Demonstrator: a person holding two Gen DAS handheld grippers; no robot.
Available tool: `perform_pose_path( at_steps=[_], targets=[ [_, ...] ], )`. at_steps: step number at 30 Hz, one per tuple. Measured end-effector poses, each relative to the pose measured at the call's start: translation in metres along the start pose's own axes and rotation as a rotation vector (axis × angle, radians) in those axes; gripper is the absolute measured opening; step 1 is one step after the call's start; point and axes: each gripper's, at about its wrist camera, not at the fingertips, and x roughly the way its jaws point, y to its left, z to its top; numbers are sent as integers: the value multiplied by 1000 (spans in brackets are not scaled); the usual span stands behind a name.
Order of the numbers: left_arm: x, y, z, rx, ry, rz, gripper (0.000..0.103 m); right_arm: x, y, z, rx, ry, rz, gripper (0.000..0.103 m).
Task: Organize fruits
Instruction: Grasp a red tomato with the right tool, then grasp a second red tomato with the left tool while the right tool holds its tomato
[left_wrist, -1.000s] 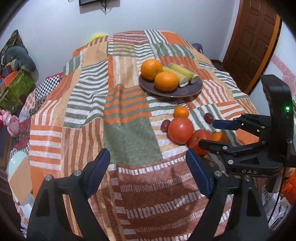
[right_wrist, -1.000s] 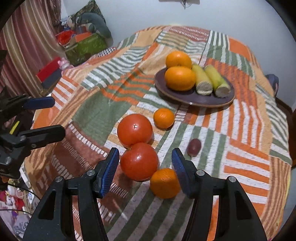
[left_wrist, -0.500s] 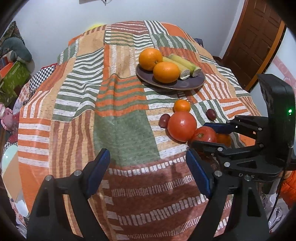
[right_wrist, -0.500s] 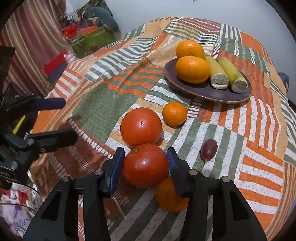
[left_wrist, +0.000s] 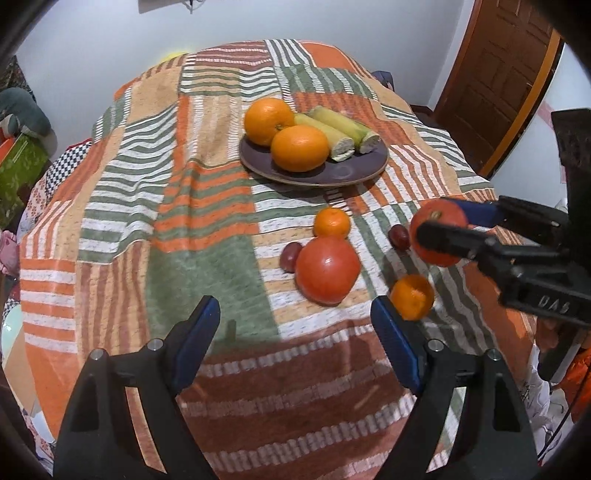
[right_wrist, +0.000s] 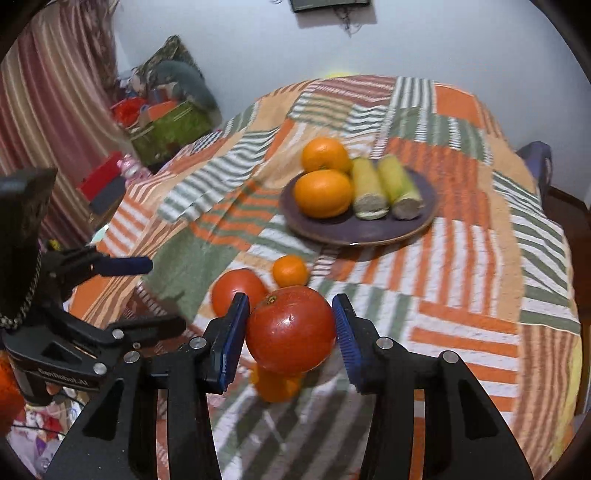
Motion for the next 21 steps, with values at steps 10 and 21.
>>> perform_pose_path(
  at_steps=[10,21],
  targets=[
    [31,-14,20,0,17,-15,84,-7,-39,-4,81,-8,-30,43],
    [51,-20,18,34,42,-10,53,0,-51,-10,99,9,-27,43]
  ],
)
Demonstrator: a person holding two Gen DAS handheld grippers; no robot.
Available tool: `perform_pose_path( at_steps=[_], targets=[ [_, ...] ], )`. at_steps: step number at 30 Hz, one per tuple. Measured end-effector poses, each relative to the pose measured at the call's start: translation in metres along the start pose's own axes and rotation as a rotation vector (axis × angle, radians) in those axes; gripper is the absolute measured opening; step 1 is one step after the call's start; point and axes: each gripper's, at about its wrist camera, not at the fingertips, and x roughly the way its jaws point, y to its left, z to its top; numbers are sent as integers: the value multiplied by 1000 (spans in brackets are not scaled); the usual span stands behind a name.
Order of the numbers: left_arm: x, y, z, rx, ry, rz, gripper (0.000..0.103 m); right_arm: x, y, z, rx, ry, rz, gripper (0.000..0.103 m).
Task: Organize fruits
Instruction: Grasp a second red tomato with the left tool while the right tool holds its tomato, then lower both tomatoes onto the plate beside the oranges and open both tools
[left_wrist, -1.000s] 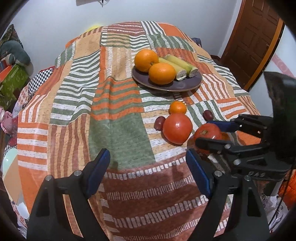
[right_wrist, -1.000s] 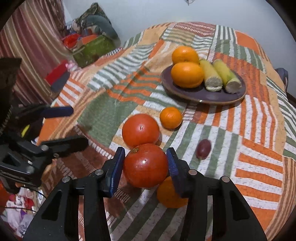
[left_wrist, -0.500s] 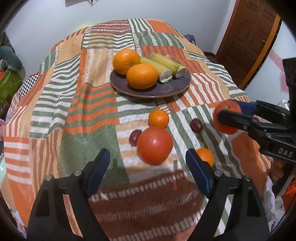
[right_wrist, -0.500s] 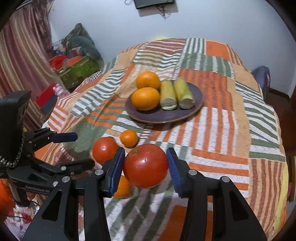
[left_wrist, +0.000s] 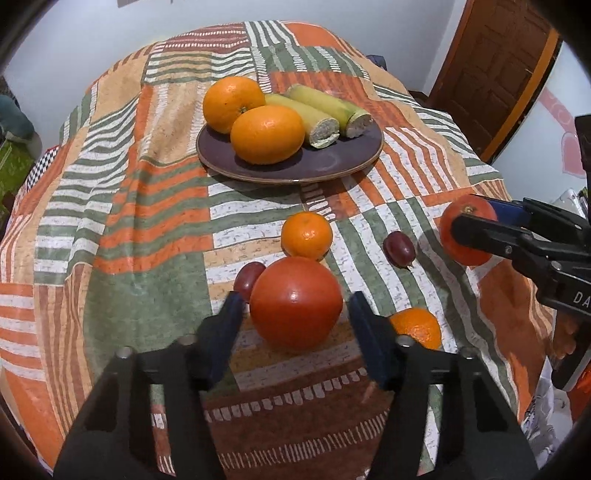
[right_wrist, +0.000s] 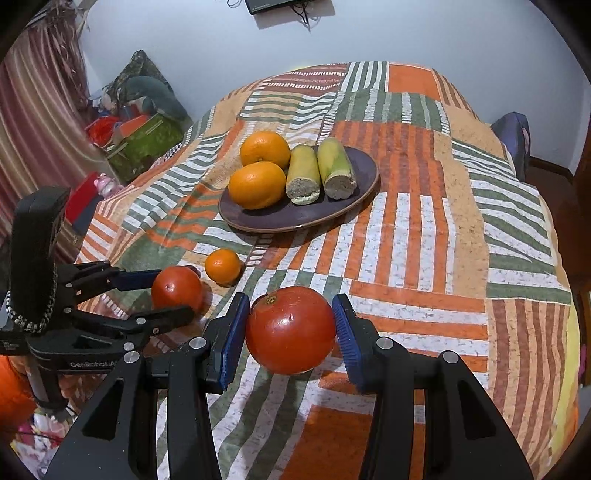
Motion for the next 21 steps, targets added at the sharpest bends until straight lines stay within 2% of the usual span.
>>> perform_pose_path(
  at_steps=[14,21],
  targets=[
    [-13,5,3,-10,-34,-6,51,0,-7,5,11,-12,0,43],
    [-27,7,23,-17,-86,-13,51,-3,-13,17,18,-42,-5,43]
  ],
)
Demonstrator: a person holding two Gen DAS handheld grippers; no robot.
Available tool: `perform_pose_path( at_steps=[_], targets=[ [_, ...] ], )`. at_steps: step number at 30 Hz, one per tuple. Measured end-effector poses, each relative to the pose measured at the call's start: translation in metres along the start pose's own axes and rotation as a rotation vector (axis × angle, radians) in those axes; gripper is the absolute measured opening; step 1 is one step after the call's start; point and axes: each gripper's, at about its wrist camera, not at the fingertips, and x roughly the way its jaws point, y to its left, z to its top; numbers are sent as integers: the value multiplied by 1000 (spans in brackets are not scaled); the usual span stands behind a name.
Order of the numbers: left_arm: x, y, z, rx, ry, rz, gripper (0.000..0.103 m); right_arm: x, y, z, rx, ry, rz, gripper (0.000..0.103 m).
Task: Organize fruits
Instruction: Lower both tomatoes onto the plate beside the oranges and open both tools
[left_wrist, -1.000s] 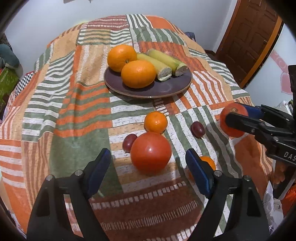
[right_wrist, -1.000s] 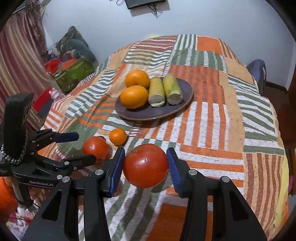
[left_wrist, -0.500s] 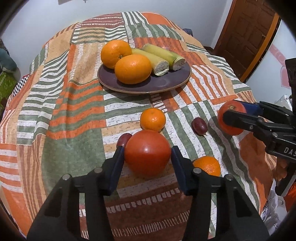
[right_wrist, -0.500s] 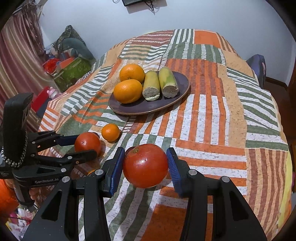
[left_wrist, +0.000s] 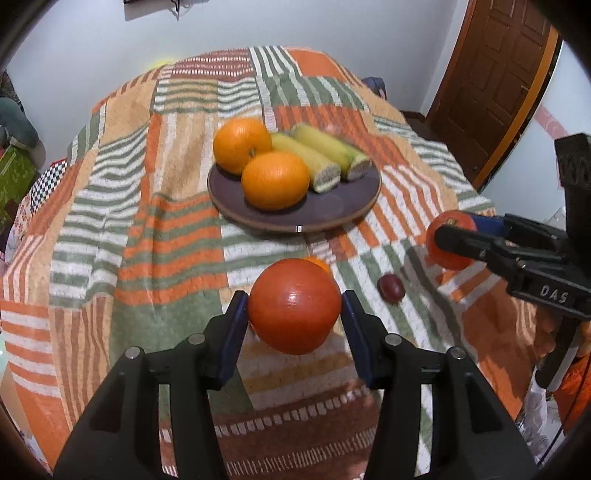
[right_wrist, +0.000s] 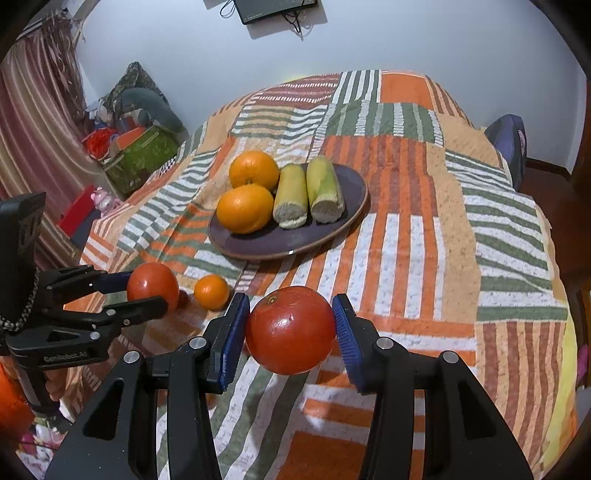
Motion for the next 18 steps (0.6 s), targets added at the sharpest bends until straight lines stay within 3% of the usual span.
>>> perform_pose_path(
  at_steps=[18],
  targets=[
    [27,-19,54,46,-47,-57,51,33,-2,46,-47,-30,-4,43]
  ],
)
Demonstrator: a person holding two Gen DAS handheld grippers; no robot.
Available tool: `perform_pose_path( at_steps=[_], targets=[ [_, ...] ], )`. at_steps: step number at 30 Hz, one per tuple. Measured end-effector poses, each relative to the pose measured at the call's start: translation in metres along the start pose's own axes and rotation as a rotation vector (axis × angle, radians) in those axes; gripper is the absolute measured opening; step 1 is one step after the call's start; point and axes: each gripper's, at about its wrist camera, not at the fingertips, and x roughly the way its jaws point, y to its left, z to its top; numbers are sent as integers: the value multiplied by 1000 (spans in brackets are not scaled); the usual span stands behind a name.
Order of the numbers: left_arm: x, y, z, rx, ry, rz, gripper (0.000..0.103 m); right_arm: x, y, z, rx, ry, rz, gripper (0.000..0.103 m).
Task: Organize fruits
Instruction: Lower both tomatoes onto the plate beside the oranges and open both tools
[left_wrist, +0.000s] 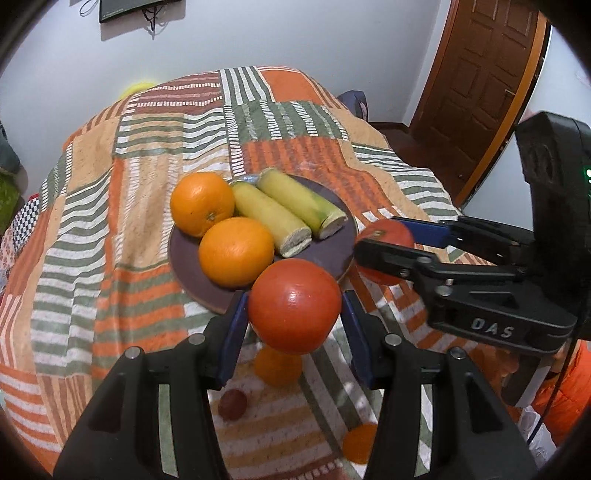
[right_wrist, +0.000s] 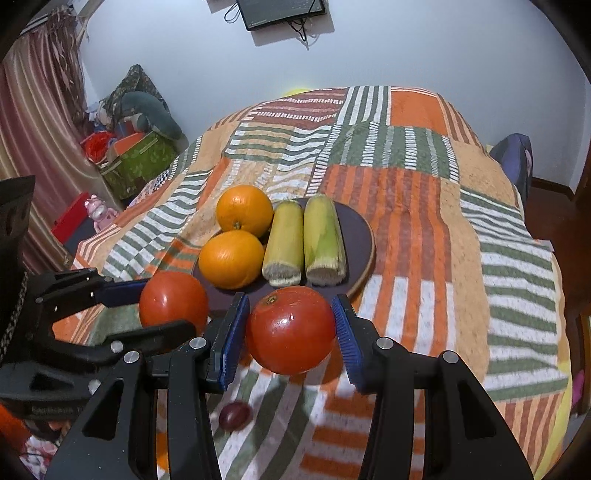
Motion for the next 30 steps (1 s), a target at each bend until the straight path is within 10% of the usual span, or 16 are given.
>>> perform_pose_path(
  at_steps=[30],
  targets=[
    [29,13,4,-13,30,-7,53,31,-1,14,-22,32,24,45]
  ],
)
